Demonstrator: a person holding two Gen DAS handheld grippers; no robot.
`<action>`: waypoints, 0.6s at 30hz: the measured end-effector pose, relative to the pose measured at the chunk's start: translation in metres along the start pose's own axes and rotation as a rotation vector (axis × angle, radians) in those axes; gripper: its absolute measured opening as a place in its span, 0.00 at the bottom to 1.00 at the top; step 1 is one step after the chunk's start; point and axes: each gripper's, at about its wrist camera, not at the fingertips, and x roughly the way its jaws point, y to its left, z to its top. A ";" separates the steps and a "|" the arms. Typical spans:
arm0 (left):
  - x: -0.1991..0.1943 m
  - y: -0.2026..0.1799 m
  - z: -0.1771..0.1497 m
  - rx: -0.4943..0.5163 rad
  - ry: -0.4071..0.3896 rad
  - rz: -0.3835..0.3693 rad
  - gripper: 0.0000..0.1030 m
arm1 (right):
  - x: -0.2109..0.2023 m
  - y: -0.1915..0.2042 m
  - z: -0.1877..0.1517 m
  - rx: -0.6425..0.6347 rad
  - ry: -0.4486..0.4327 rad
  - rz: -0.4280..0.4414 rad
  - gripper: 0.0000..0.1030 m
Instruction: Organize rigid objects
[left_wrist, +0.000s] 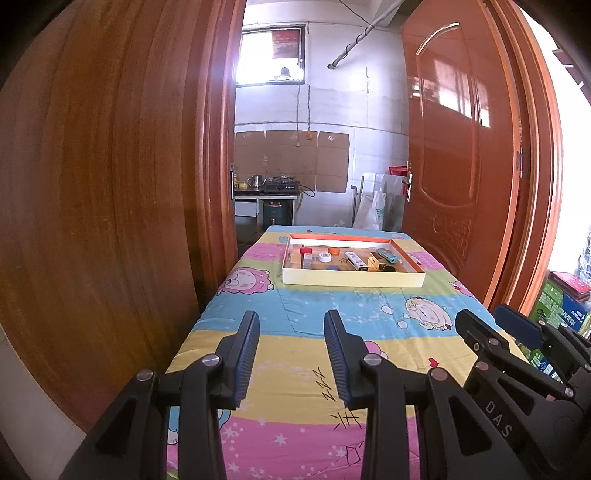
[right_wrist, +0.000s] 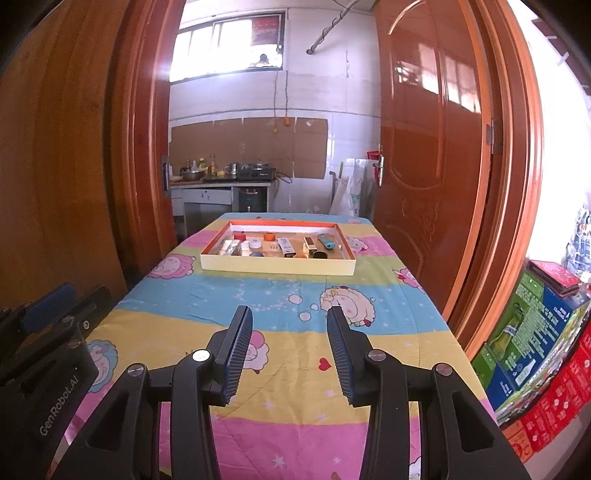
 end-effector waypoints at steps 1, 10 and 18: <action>0.000 0.000 0.000 0.001 0.000 0.000 0.35 | 0.000 0.000 0.000 0.000 0.000 0.002 0.42; 0.000 0.000 0.000 0.001 0.000 -0.001 0.35 | -0.003 0.002 0.000 -0.002 -0.005 0.005 0.42; -0.002 0.001 0.000 0.004 -0.001 0.000 0.35 | -0.003 0.002 0.000 -0.003 -0.005 0.004 0.42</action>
